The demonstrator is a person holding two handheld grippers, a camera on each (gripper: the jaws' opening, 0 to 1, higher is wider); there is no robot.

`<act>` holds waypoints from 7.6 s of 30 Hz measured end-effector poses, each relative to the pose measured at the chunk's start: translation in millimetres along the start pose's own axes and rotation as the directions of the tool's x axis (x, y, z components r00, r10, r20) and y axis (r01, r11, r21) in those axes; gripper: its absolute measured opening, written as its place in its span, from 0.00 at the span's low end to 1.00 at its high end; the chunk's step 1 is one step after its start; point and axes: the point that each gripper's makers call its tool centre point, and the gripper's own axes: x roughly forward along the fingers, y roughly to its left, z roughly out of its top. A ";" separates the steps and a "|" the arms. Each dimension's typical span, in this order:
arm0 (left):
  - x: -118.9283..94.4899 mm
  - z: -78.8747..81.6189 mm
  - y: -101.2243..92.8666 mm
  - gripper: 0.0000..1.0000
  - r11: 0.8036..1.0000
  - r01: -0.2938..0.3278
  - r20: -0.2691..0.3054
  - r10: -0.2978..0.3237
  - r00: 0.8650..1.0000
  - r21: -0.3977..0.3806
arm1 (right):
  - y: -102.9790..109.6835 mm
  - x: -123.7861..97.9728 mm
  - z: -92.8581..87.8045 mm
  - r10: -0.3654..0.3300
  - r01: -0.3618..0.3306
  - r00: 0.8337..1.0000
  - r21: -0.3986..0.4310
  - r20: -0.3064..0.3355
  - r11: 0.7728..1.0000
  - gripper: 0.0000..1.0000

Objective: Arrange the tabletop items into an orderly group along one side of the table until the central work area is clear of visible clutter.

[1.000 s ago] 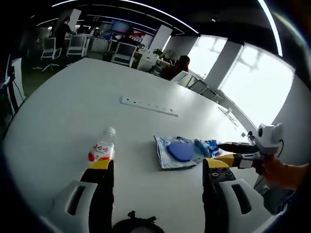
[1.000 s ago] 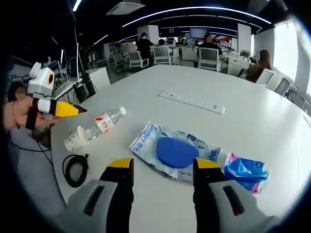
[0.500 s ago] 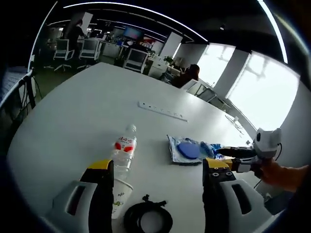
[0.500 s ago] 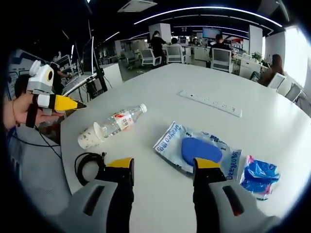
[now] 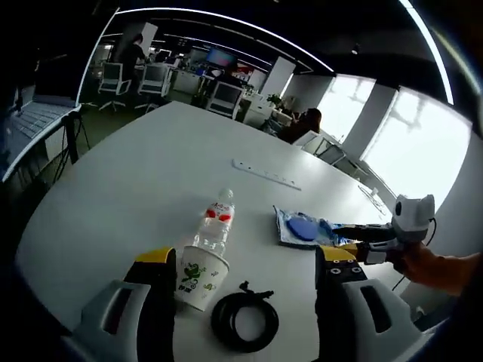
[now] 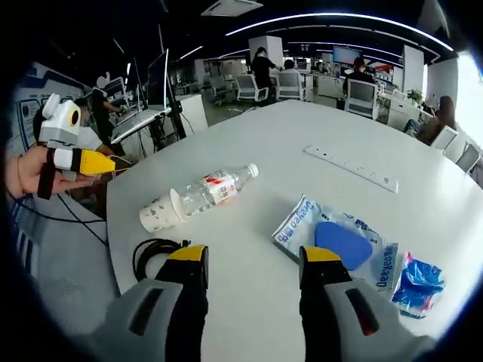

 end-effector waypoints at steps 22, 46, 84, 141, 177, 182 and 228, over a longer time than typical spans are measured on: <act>-47.1 -54.8 23.3 0.77 0.998 -0.062 -0.040 0.062 0.997 -0.010 | 82.9 23.0 -16.1 0.112 -0.118 0.991 -0.095 -0.068 0.988 0.46; -13.4 -106.1 11.0 0.75 0.998 -0.055 -0.176 0.051 0.983 -0.015 | 91.3 40.1 -68.2 0.120 -0.140 0.973 -0.091 -0.195 0.986 0.42; 31.2 -155.2 8.5 0.53 0.999 -0.022 -0.327 0.034 0.944 0.040 | 104.4 72.0 -100.0 0.104 -0.131 0.948 -0.071 -0.300 0.989 0.19; 42.1 -148.2 -18.7 0.03 0.987 0.021 -0.377 0.041 0.925 0.159 | 74.4 45.9 -81.5 0.066 -0.054 0.980 0.065 -0.187 0.996 0.01; 102.2 -88.2 -179.0 0.03 0.866 0.340 -0.393 -0.187 0.900 0.367 | -52.4 -79.6 -56.9 -0.252 0.233 0.967 0.310 0.023 0.922 0.01; 109.8 -92.5 -210.2 0.03 0.833 0.397 -0.417 -0.227 0.880 0.385 | -70.0 -103.3 -63.1 -0.299 0.273 0.954 0.335 0.030 0.902 0.01; 225.0 -184.3 -325.6 0.04 0.794 0.512 -0.637 -0.216 0.740 0.326 | -212.7 -140.9 -174.8 -0.347 0.373 0.926 0.482 -0.146 0.793 0.02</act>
